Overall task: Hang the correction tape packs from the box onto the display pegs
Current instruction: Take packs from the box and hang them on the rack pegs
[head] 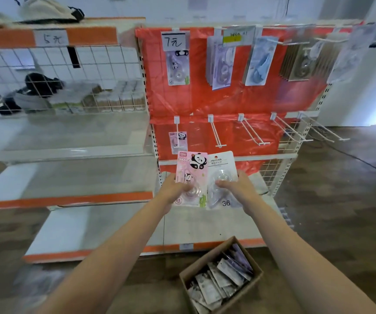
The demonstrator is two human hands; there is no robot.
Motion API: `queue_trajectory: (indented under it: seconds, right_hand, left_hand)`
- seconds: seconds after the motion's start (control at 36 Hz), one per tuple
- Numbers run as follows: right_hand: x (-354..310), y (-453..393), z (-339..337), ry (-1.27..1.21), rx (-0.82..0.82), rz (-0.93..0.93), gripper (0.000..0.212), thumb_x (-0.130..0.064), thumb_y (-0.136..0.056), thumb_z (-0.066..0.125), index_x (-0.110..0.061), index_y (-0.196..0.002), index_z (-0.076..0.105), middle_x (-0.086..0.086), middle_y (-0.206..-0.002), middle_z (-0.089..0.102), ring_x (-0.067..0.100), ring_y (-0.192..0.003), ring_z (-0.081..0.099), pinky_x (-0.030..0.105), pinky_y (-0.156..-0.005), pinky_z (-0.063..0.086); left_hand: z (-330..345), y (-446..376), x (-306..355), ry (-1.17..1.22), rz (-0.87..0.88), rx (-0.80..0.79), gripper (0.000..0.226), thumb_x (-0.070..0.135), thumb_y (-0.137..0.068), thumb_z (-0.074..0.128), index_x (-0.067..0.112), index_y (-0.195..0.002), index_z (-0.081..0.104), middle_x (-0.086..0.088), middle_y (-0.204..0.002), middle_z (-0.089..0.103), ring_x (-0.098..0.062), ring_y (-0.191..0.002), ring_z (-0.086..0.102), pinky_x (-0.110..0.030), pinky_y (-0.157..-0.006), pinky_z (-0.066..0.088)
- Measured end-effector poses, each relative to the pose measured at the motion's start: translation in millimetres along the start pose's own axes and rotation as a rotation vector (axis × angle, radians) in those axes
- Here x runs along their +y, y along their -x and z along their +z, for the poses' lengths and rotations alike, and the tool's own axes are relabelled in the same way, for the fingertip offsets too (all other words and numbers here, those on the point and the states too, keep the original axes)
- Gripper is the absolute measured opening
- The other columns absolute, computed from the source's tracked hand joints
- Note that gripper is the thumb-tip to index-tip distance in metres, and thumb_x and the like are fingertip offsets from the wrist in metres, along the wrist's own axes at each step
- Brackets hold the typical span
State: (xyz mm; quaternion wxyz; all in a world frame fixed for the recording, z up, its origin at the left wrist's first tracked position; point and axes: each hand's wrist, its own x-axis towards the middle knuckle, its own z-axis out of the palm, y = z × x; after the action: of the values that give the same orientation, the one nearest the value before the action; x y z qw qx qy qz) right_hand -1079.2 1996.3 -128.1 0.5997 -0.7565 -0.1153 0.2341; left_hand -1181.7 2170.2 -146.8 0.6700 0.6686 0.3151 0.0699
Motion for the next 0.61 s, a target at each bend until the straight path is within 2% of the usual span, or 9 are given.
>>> queue_trajectory:
  seconds: [0.08,0.17,0.22,0.33,0.42,0.5,0.56,0.61]
  right_hand:
    - [4,-4,6,0.002,-0.011,0.03,0.058,-0.018,-0.073,0.08,-0.011,-0.122,0.05,0.003,-0.112,0.064,0.02,-0.101,0.062,0.028,-0.072,0.047]
    - [15,-10,17,0.028,-0.033,0.042,0.07,-0.031,-0.06,0.083,-0.011,-0.12,0.053,0.003,-0.109,0.067,0.022,-0.101,0.065,0.031,-0.075,0.051]
    - [20,-12,26,0.035,-0.047,0.071,0.065,-0.026,-0.065,0.083,-0.01,-0.12,0.051,0.004,-0.11,0.065,0.023,-0.102,0.063,0.033,-0.079,0.05]
    - [33,-26,46,0.059,-0.049,0.121,0.049,-0.013,-0.08,0.075,-0.011,-0.114,0.04,0.004,-0.109,0.057,0.023,-0.101,0.057,0.037,-0.085,0.047]
    - [39,-39,58,0.071,-0.024,0.132,0.047,-0.012,-0.082,0.074,-0.011,-0.113,0.039,0.004,-0.107,0.054,0.023,-0.099,0.054,0.034,-0.082,0.043]
    - [44,-53,66,0.081,0.0,0.16,0.054,-0.014,-0.081,0.074,-0.007,-0.122,0.04,0.006,-0.114,0.055,0.025,-0.104,0.055,0.035,-0.085,0.044]
    - [45,-63,69,0.089,0.015,0.177,0.057,-0.015,-0.08,0.075,-0.007,-0.124,0.04,0.008,-0.116,0.056,0.026,-0.106,0.056,0.036,-0.087,0.045]
    - [46,-73,73,0.096,0.021,0.198,0.057,-0.015,-0.081,0.075,-0.007,-0.125,0.04,0.008,-0.117,0.056,0.026,-0.105,0.055,0.035,-0.086,0.044]
  left_hand:
    - [-5,-6,-10,0.021,-0.018,0.004,0.075,0.024,-0.054,0.077,0.016,-0.125,0.053,-0.006,-0.119,0.065,-0.027,-0.11,0.061,-0.052,-0.101,0.043]
    - [-13,-17,-28,0.032,-0.048,0.009,0.085,0.032,-0.05,0.081,0.016,-0.128,0.052,-0.006,-0.122,0.063,-0.027,-0.111,0.061,-0.052,-0.101,0.044]
    - [-16,-14,-29,0.033,-0.074,0.012,0.093,0.036,-0.05,0.083,0.015,-0.133,0.048,-0.008,-0.129,0.06,-0.028,-0.114,0.059,-0.053,-0.102,0.042]
    - [-18,-7,-21,0.03,-0.126,0.069,0.065,0.013,-0.085,0.07,0.008,-0.141,0.038,-0.011,-0.139,0.049,-0.031,-0.124,0.049,-0.046,-0.105,0.038]
    - [-27,-31,-35,0.033,-0.17,0.087,0.062,0.011,-0.088,0.066,0.003,-0.141,0.035,-0.013,-0.139,0.047,-0.031,-0.126,0.046,-0.04,-0.098,0.037]
    - [-34,-53,-42,0.011,-0.195,0.093,0.054,0.011,-0.087,0.068,0.002,-0.134,0.043,-0.011,-0.131,0.052,-0.029,-0.121,0.049,-0.036,-0.093,0.036]
    - [-36,-67,-43,0.006,-0.204,0.091,0.054,0.011,-0.086,0.069,0.002,-0.132,0.044,-0.009,-0.127,0.052,-0.027,-0.115,0.05,-0.038,-0.094,0.037]
    - [-36,-80,-44,0.034,-0.204,0.08,0.059,0.01,-0.085,0.07,0.002,-0.136,0.041,-0.005,-0.131,0.049,-0.027,-0.12,0.047,-0.04,-0.1,0.036]
